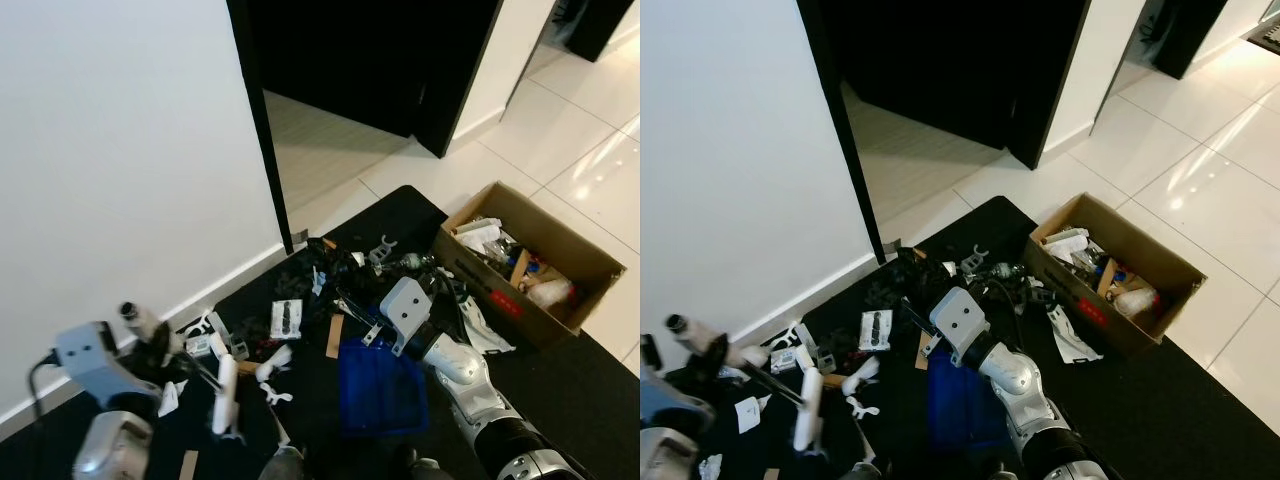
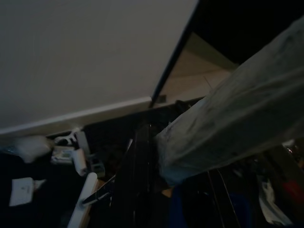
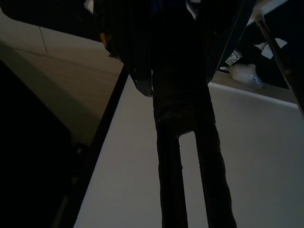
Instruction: Sweep floor
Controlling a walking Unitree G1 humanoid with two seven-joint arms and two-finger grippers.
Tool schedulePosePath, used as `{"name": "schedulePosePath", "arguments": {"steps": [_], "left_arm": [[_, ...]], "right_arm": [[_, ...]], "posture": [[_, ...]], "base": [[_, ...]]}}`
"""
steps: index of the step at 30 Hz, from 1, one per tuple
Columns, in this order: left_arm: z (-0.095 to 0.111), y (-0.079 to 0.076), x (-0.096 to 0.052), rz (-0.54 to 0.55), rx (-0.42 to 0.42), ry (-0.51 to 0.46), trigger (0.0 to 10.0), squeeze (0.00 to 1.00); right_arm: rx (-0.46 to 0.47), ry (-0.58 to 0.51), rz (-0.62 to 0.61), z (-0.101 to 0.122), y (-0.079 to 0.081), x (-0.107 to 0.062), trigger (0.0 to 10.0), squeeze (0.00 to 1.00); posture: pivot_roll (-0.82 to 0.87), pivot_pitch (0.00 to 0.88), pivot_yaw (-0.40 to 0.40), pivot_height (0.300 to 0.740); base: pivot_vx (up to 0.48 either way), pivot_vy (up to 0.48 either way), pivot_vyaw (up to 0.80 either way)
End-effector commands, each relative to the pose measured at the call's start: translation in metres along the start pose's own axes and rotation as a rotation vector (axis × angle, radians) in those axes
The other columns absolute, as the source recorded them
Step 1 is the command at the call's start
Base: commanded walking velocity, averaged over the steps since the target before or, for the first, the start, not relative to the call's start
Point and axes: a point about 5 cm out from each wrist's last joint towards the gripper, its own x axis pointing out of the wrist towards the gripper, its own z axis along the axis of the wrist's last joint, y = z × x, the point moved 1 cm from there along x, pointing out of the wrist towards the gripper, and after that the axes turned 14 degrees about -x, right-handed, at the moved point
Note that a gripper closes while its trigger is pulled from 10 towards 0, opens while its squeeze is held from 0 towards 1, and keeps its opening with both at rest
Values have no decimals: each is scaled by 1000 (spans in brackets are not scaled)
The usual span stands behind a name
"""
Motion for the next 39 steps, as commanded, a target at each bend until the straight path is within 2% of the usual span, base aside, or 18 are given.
{"name": "schedulePosePath", "arguments": {"steps": [1,7,9,11,12,15,18,21,27,28,32,38,39], "left_arm": [[-44,-13,-5,-33,-184,160,10000,0],[-46,-26,-4,-27,-248,159,10000,0],[-49,-40,-1,-50,-305,165,10000,0],[-49,-42,0,-54,-313,167,10000,0],[-53,-49,2,-65,-332,171,10000,0],[-55,-52,4,-64,-351,172,10000,0],[-59,-62,8,-66,-384,177,10000,0],[-61,-68,10,-63,-397,182,10000,0],[-59,-75,15,-40,-469,165,10000,0],[-59,-83,18,-54,-484,168,10000,0],[-60,-94,21,-75,-486,178,10000,0],[-47,-117,28,-133,-525,167,10000,0],[-47,-117,28,-133,-525,167,10000,0]], "right_arm": [[56,41,27,-8,17,-5,10000,0],[48,66,28,-12,17,-6,10000,0],[45,63,32,-11,18,-5,10000,0],[43,62,33,-11,19,-4,10000,0],[22,53,48,-9,21,-3,10000,0],[-4,46,59,-8,23,-2,10000,0],[-70,35,88,-6,29,-2,10000,0],[-96,32,122,-6,39,-4,10000,0],[-100,29,131,-5,46,-5,10000,0],[-100,35,126,-6,47,-4,10000,0],[-80,52,99,-8,45,-4,10000,0],[-38,103,-4,-15,30,-4,10000,0],[-38,103,-4,-15,30,-4,10000,0]], "posture": [[151,333,25,740],[164,330,32,740],[167,329,32,740],[167,329,32,740],[164,328,33,740],[164,327,33,740],[163,325,35,740],[166,324,36,740],[166,323,39,740],[171,321,40,740],[172,320,40,740],[175,313,54,740],[175,313,54,740]], "base": [[0,0,0],[0,0,0],[0,0,0],[0,0,0],[0,0,0],[0,0,0],[0,0,0],[0,0,0],[0,0,0],[0,0,0],[0,0,0],[0,0,0],[0,0,0]]}}
